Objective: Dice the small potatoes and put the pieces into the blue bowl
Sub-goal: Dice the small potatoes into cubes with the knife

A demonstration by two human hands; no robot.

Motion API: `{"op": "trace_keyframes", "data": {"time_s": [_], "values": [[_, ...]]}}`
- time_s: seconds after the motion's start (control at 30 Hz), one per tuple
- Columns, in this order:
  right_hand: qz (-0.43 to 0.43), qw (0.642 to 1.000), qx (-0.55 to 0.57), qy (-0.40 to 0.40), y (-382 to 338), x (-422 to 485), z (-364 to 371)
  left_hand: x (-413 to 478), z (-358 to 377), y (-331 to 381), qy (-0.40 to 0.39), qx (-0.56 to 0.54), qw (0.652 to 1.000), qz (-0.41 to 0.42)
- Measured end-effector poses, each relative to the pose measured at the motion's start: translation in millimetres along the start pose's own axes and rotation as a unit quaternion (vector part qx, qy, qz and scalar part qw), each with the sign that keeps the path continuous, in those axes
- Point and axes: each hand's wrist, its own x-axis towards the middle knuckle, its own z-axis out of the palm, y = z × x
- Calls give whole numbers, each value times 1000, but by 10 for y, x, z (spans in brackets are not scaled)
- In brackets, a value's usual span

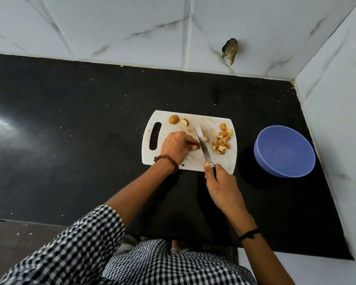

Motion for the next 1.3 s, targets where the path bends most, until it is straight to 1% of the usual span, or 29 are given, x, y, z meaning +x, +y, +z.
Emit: {"op": "trace_keyframes", "data": {"time_s": [0.23, 0.5, 0.77, 1.03, 1.2, 1.3], "values": [[-29, 993, -116, 8, -91, 89, 59, 23, 20, 6, 21, 8, 999, -40], [-19, 978, -205, 2, -153, 114, 179, 39, 63, 34, 29, 30, 998, -46], [-12, 977, -214, -6, -253, 204, 201, 37, 103, 46, 42, 25, 997, -59], [-8, 968, -251, -18, -88, -21, 188, 18, 79, 78, 52, 3, 996, -72], [6, 967, -255, -27, -19, -178, 149, 25, 85, 43, 33, -21, 996, -80], [33, 965, -258, -43, 29, -250, 128, 37, 97, 32, 20, -26, 996, -78]]}}
